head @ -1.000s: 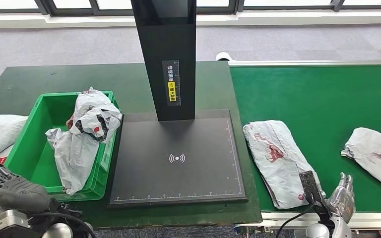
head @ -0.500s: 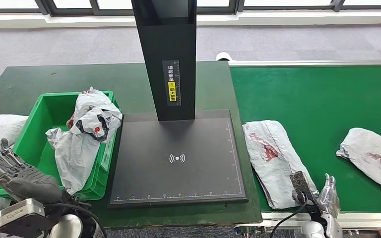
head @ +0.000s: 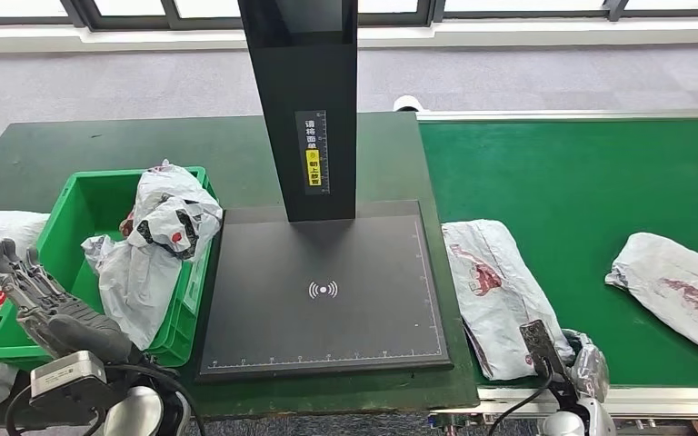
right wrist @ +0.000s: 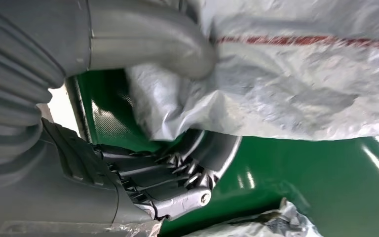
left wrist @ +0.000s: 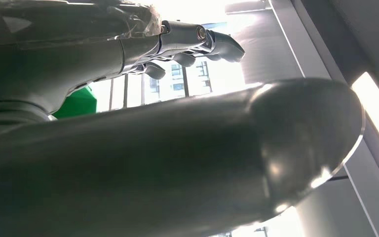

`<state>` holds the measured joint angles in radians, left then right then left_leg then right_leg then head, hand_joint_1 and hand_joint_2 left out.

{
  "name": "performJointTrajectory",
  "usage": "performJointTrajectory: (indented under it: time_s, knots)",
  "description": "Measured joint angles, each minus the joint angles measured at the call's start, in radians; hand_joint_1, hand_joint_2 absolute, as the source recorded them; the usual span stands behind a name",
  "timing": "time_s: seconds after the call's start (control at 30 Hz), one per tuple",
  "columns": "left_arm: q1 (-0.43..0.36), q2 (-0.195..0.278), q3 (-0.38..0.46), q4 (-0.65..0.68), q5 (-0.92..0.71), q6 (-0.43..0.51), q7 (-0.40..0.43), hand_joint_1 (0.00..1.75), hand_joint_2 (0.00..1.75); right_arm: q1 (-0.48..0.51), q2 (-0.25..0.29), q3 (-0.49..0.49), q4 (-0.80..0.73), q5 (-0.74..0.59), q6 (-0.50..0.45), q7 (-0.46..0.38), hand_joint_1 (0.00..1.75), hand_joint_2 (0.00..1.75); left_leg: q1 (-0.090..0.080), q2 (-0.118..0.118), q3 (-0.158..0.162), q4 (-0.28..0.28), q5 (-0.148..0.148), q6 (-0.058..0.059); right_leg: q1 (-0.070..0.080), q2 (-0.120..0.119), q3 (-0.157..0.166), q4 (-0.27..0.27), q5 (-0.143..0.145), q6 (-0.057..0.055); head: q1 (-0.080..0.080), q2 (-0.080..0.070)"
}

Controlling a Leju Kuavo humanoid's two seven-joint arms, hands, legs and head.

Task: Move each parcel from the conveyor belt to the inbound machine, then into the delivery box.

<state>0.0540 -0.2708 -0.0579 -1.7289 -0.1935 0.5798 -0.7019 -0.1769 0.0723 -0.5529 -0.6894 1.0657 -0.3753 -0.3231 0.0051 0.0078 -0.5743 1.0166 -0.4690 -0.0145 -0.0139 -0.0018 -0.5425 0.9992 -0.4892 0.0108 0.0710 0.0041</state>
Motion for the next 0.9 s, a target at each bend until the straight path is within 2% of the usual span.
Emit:
performJointTrajectory:
  time_s: [0.23,0.47,0.9]
  knots:
    - [0.0,-0.001,0.0,0.007,-0.005,0.0,0.0,0.0,0.0,0.006,0.033,0.007,-0.032,-0.017,0.007,-0.021,1.75,1.75,0.0,0.001,0.001,0.0,0.0,0.0,0.0,0.001,0.0,0.0,0.001,-0.001,0.0,0.0]
    - [0.01,-0.002,0.0,0.009,-0.007,0.006,0.0,0.0,0.0,0.05,0.067,0.01,-0.155,-0.188,0.033,-0.117,1.75,1.75,0.0,0.0,0.0,0.0,0.0,0.0,0.0,0.0,0.0,0.0,0.001,-0.001,0.0,0.0]
    - [0.015,-0.002,0.0,0.009,-0.007,0.008,0.0,0.0,0.0,0.074,0.09,0.011,-0.254,-0.205,0.042,-0.126,1.75,1.75,0.0,-0.001,-0.001,0.0,0.0,0.0,0.0,0.0,-0.001,0.0,0.001,-0.001,0.0,0.0]
